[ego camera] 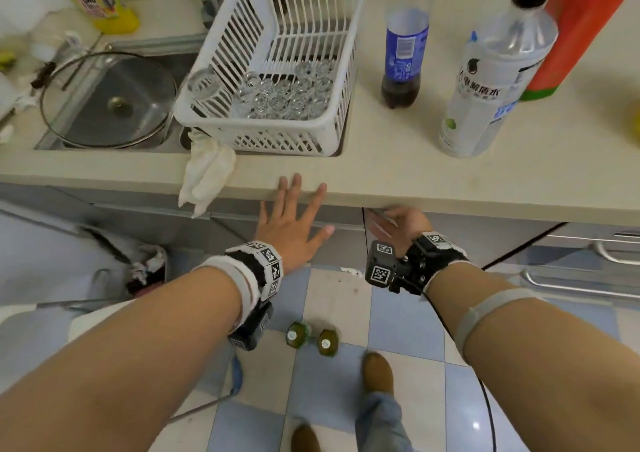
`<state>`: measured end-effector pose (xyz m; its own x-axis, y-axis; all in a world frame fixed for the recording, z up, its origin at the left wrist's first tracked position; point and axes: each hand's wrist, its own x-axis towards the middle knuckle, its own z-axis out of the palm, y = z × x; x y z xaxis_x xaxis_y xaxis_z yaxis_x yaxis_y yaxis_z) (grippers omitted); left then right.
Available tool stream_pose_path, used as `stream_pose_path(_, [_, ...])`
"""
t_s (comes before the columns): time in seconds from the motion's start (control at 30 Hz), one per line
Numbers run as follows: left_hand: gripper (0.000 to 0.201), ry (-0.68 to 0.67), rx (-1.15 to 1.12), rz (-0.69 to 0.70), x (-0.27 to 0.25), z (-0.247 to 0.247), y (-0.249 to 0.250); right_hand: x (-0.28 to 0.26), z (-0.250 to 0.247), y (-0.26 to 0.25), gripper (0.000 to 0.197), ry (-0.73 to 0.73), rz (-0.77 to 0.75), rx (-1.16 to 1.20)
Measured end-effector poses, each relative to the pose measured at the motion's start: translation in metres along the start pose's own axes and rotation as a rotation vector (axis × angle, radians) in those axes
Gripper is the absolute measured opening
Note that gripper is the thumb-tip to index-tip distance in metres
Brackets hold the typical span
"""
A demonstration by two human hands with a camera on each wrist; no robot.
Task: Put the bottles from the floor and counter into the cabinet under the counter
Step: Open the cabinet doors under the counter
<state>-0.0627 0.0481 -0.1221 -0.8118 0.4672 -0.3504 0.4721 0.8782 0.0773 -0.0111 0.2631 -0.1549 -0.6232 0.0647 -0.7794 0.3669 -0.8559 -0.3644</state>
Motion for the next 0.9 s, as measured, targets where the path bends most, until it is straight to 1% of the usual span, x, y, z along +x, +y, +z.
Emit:
stream_pose_path(0.13, [0.076, -0.028, -0.012, 0.004, 0.001, 0.0, -0.001, 0.005, -0.004, 0.005, 0.018, 0.014, -0.022, 0.014])
stream_pose_path(0.2, [0.077, -0.038, -0.013, -0.002, 0.0, -0.001, -0.001, 0.001, -0.011, 0.01, 0.025, 0.03, -0.029, -0.046])
stream_pose_path(0.27, [0.078, -0.032, 0.009, -0.011, -0.001, -0.002, -0.002, -0.008, -0.018, 0.02, 0.035, 0.055, -0.035, -0.155])
stream_pose_path(0.3, [0.078, -0.027, 0.017, -0.014, -0.003, -0.003, 0.0, -0.015, -0.024, 0.025, 0.035, 0.075, -0.048, -0.205])
stream_pose_path(0.4, [0.083, 0.002, 0.037, -0.041, -0.01, -0.007, 0.015, -0.045, -0.039, 0.039, 0.021, 0.13, -0.071, -0.363])
stream_pose_path(0.47, [0.082, 0.015, 0.033, -0.047, -0.019, -0.009, 0.03, -0.067, -0.054, 0.048, 0.01, 0.161, -0.075, -0.523])
stream_pose_path(0.53, [0.074, 0.016, 0.028, 0.0, -0.029, -0.008, 0.045, -0.086, -0.072, 0.056, 0.01, 0.212, -0.094, -0.689])
stream_pose_path(0.6, [0.065, 0.012, 0.053, 0.089, -0.043, 0.0, 0.06, -0.108, -0.094, 0.066, 0.013, 0.267, -0.129, -0.852])
stream_pose_path(0.67, [0.056, -0.016, 0.074, 0.165, -0.06, 0.01, 0.077, -0.132, -0.12, 0.074, 0.019, 0.34, -0.179, -1.039])
stream_pose_path(0.73, [0.05, -0.075, 0.082, 0.216, -0.076, 0.019, 0.096, -0.155, -0.149, 0.079, 0.038, 0.462, -0.218, -1.19])
stream_pose_path(0.77, [0.049, -0.094, 0.083, 0.236, -0.084, 0.024, 0.106, -0.168, -0.161, 0.081, 0.043, 0.534, -0.23, -1.221])
stream_pose_path(0.8, [0.049, -0.106, 0.08, 0.254, -0.09, 0.028, 0.115, -0.18, -0.173, 0.081, 0.044, 0.602, -0.251, -1.258])
stream_pose_path(0.87, [0.05, -0.119, 0.081, 0.291, -0.101, 0.036, 0.132, -0.201, -0.197, 0.081, 0.047, 0.732, -0.26, -1.415])
stream_pose_path(0.9, [0.052, -0.119, 0.084, 0.306, -0.106, 0.039, 0.139, -0.21, -0.208, 0.081, 0.054, 0.786, -0.236, -1.518])
